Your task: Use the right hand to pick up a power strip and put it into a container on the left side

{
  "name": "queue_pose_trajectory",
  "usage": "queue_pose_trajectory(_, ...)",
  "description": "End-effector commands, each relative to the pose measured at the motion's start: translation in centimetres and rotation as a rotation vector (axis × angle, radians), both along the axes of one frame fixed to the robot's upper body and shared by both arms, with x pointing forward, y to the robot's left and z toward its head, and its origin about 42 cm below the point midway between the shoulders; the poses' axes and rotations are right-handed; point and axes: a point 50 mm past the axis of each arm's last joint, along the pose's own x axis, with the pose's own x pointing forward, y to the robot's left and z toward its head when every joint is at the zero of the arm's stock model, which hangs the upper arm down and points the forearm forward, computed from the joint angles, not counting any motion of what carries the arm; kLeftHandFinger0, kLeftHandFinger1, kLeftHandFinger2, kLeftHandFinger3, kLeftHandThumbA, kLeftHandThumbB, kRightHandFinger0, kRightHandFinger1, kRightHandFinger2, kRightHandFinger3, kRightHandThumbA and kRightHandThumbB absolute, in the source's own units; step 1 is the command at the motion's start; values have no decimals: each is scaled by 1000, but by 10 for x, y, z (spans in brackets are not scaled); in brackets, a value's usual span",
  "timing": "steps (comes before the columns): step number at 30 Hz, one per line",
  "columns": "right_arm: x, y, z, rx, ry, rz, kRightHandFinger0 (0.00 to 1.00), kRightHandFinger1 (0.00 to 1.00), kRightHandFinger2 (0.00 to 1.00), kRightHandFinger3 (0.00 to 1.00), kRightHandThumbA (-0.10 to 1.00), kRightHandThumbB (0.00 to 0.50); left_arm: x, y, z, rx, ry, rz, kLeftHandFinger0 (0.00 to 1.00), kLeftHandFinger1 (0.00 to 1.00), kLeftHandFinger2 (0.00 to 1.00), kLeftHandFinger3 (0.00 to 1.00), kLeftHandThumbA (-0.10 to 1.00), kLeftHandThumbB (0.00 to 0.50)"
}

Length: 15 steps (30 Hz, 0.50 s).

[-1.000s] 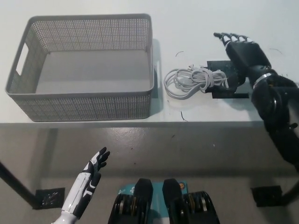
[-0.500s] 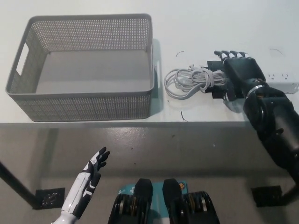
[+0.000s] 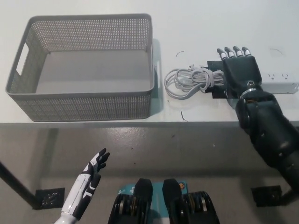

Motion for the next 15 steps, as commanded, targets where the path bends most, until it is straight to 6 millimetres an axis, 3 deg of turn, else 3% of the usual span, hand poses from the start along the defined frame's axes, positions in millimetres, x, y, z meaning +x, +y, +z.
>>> queue_pose_trajectory(1, 17, 18, 44, -57, -364, -57, 1000, 1000, 1000, 1000, 839, 268, -1, 4, 9, 10, -61, -12, 1000, 1000, 1000, 1000, 1000, 104)
queue_pose_trajectory(3, 20, 22, 41, -92, -368, -65, 1000, 1000, 1000, 1000, 836, 262, -1, 3, 9, 8, -62, -11, 1000, 1000, 1000, 1000, 1000, 100)
queue_pose_trajectory(5, 25, 24, 38, -111, -383, -61, 1000, 1000, 1000, 1000, 757, 260, -1, 4, 9, -3, -51, -10, 1000, 1000, 1000, 1000, 1000, 107)
queue_pose_trajectory(6, 29, 25, 38, -116, -380, -65, 1000, 1000, 1000, 1000, 543, 281, -2, 3, 9, -3, -53, -8, 1000, 1000, 1000, 1000, 1000, 103)
queue_pose_trajectory(7, 31, 25, 39, -120, -382, -65, 1000, 1000, 1000, 1000, 491, 291, -2, 3, 9, -4, -54, -5, 1000, 1000, 1000, 1000, 1000, 103)
queue_pose_trajectory(8, 32, 23, 37, -133, -404, -61, 1000, 1000, 1000, 1000, 339, 331, -2, 3, 9, -5, -52, -5, 1000, 1000, 1000, 1000, 1000, 101)
queue_pose_trajectory(9, 33, 23, 37, -134, -407, -60, 1000, 1000, 1000, 1000, 256, 301, -2, 3, 9, -5, -52, -5, 1000, 1000, 1000, 1000, 1000, 100)
queue_pose_trajectory(10, 34, 17, 35, -81, -433, -5, 859, 919, 1000, 1000, 23, 337, -3, 2, 9, -5, -50, -6, 1000, 1000, 1000, 1000, 1000, 100)
queue_pose_trajectory(11, 34, 13, 33, -64, -459, 27, 431, 489, 583, 746, -77, 304, -3, 2, 9, -5, -49, -7, 1000, 1000, 1000, 1000, 1000, 99)
queue_pose_trajectory(12, 34, 12, 33, -68, -472, 38, 247, 372, 550, 697, -86, 316, -3, 2, 9, -4, -50, -7, 1000, 1000, 1000, 1000, 1000, 100)
queue_pose_trajectory(13, 34, 10, 31, -60, -483, 55, 10, 26, 280, 589, -99, 291, -2, 3, 9, 0, -50, -8, 1000, 1000, 1000, 1000, 1000, 99)
queue_pose_trajectory(14, 34, 7, 30, -53, -481, 74, 0, 1, 83, 501, -100, 280, -2, 3, 9, 1, -51, -9, 1000, 1000, 1000, 1000, 1000, 97)
queue_pose_trajectory(15, 33, 6, 29, -34, -483, 86, 0, 0, 18, 477, -100, 293, -2, 3, 9, 2, -51, -8, 1000, 1000, 1000, 1000, 1000, 98)
